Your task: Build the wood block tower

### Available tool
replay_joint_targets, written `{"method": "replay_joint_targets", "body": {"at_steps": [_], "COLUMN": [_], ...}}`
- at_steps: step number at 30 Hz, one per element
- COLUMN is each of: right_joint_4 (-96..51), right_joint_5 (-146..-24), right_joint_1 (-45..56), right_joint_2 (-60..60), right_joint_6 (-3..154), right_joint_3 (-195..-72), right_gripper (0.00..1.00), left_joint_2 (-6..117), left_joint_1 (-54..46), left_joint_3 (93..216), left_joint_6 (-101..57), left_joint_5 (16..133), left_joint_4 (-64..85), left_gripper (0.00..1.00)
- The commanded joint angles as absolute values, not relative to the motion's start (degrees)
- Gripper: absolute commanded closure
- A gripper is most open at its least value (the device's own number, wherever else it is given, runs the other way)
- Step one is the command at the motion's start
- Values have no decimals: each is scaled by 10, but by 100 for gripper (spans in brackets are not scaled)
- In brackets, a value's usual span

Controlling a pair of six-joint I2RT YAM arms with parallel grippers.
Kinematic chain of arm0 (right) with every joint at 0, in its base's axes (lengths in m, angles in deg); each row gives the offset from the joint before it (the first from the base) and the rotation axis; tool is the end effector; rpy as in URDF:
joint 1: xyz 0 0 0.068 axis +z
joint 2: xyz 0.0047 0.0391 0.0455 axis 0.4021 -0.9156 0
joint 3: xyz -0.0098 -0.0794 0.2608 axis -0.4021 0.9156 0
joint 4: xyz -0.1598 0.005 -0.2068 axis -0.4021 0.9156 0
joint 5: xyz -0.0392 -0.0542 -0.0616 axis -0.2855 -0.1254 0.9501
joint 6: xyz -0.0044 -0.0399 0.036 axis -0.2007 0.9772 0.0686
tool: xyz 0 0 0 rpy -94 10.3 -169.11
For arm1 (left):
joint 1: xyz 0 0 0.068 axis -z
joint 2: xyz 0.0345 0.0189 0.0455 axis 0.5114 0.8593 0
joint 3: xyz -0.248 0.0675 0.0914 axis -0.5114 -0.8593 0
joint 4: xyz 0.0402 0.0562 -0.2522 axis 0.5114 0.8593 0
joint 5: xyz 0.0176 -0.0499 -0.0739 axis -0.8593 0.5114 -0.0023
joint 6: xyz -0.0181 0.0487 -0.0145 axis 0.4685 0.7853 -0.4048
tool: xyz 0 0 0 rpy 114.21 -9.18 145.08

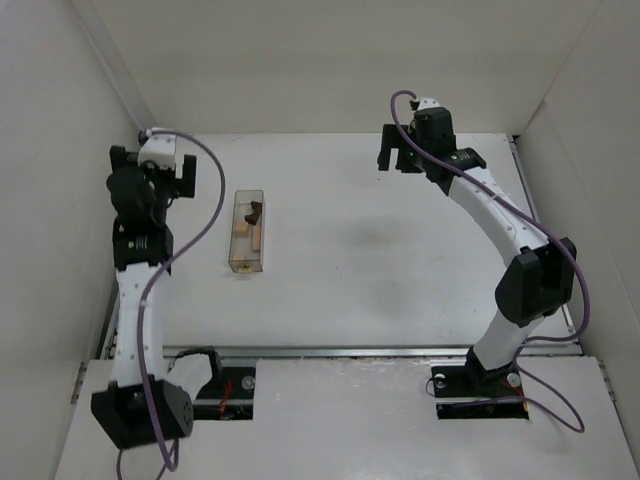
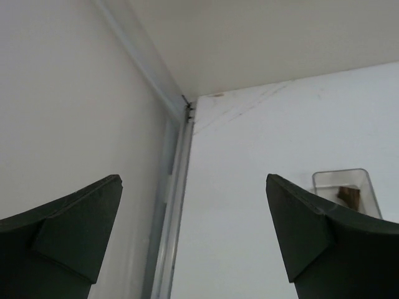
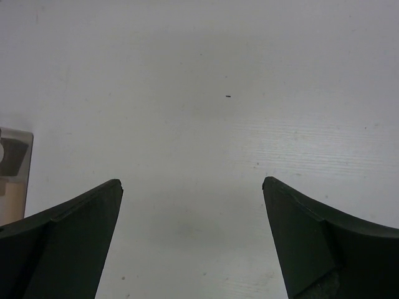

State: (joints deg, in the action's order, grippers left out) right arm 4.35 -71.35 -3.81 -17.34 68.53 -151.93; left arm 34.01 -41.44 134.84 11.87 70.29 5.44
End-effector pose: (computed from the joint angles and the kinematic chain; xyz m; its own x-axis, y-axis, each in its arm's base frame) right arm 0.3779 0.1330 0.3598 -0.5399 0.0612 -0.8395 -0.1286 0.9796 0.1542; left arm 0.2181 0.0386 0.3914 0.0449 0.3897 -0.9198 -0.1409 0.9140 0.3804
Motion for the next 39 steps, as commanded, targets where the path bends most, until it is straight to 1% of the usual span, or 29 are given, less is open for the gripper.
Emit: {"method": "replay_joint_targets", "body": {"at_steps": [1,3,4,5,6,8,9,10,12,13,14,17,19,22,24,27,30,31,34,35,39], "right_joint_4": [8,3,3,3,3,3,3,3,3,3,3,3,3,3,8,8,8,8,8,8,8], "right_joint_5": [-728,-740,-747,-747,-747,-742,-737,-732,-732,-726,-721,-710,-710,-696,-690,-680,-674,-674,-668,-668,-662], "right_joint_1": [-41,-36,-29,-29,-23,-17,-11,-11,-6,0,0,6,11,16,16,21,27,27,32,32,37], "right_joint_2": [-173,-173,-173,-173,-173,-173,-173,-173,-173,-173,-173,-173,-173,-173,-173,-167,-167,-167,-167,-167,-161], "right_joint_6": [661,646,639,632,631,626,626,626,621,621,621,616,616,616,616,616,621,621,621,621,626], "right_joint_3": [-1490,-1478,-1468,-1468,-1461,-1454,-1449,-1449,-1436,-1436,-1431,-1420,-1414,-1408,-1408,-1403,-1403,-1403,-1398,-1398,-1398], "right_gripper": [0,0,0,0,0,0,0,0,0,0,0,0,0,0,0,0,0,0,0,0,0], "left_joint_2": [474,549,586,656,685,725,742,742,742,748,748,783,789,803,810,823,838,843,852,852,852], "left_joint_1": [-385,-378,-378,-378,-373,-365,-353,-345,-310,-297,-287,-274,-274,-274,-274,-274,-274,-274,-274,-274,-268], "left_joint_3": [1477,1543,1617,1653,1684,1721,1721,1711,1658,1640,1625,1591,1591,1579,1573,1568,1562,1562,1562,1562,1600], "left_joint_6": [135,128,121,113,91,60,49,44,29,24,24,-5,-17,-24,-29,-29,-29,-29,-29,-29,-26], "left_joint_5": [751,782,796,830,844,849,842,834,798,746,726,705,699,693,657,639,645,645,652,652,616], "left_joint_4": [258,326,398,432,461,501,501,501,463,451,433,422,422,409,397,390,390,390,390,390,390], "left_gripper": [0,0,0,0,0,0,4,14,32,43,53,54,54,59,60,61,69,77,90,100,100]}}
